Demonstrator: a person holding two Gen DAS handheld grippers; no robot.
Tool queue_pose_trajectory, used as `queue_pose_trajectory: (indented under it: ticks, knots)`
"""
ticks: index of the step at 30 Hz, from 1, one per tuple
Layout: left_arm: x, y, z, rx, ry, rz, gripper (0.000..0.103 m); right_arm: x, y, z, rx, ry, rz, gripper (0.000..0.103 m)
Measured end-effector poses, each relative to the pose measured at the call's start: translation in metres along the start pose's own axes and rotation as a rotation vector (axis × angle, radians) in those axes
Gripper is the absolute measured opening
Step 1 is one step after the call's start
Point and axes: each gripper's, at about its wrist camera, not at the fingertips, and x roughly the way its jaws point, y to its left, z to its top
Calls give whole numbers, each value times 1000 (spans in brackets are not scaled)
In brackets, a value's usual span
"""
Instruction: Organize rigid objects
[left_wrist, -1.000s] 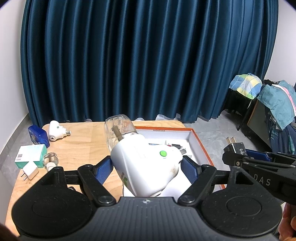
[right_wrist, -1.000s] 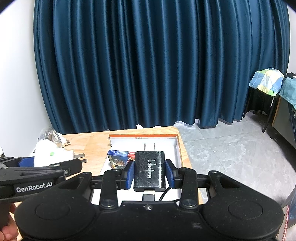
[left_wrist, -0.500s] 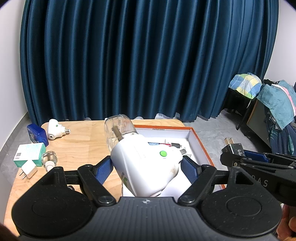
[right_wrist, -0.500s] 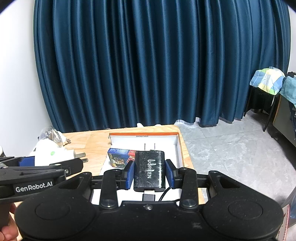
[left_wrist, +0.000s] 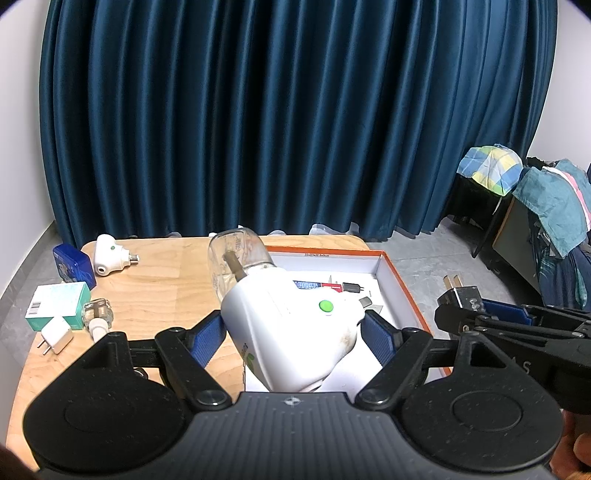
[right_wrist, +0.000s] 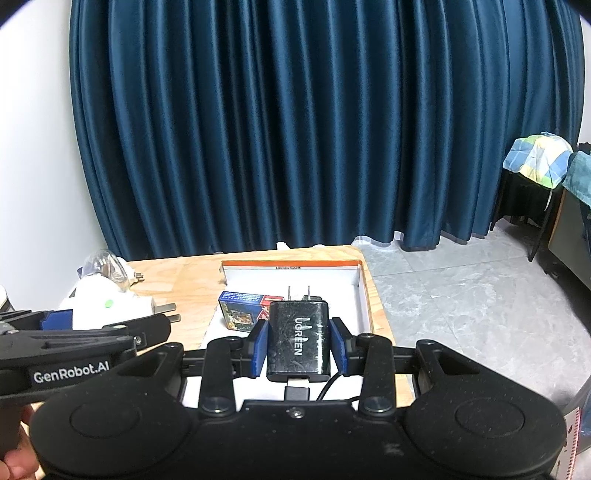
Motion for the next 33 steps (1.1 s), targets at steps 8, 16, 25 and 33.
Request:
queue_pose_trajectory:
  ticks: [8, 16, 25, 33]
  knots:
    - [1, 1, 0, -3, 5, 1, 81, 1, -3, 1, -4, 6, -1, 44]
    - [3, -1, 0, 0, 7, 1, 81, 2, -2, 1, -7, 12, 1, 44]
    - [3, -2, 0, 2, 11, 1, 81, 3, -2, 0, -8, 13, 1, 44]
    - [4, -3, 0, 4, 11, 1, 81, 3, -2, 0, -8, 14, 1, 44]
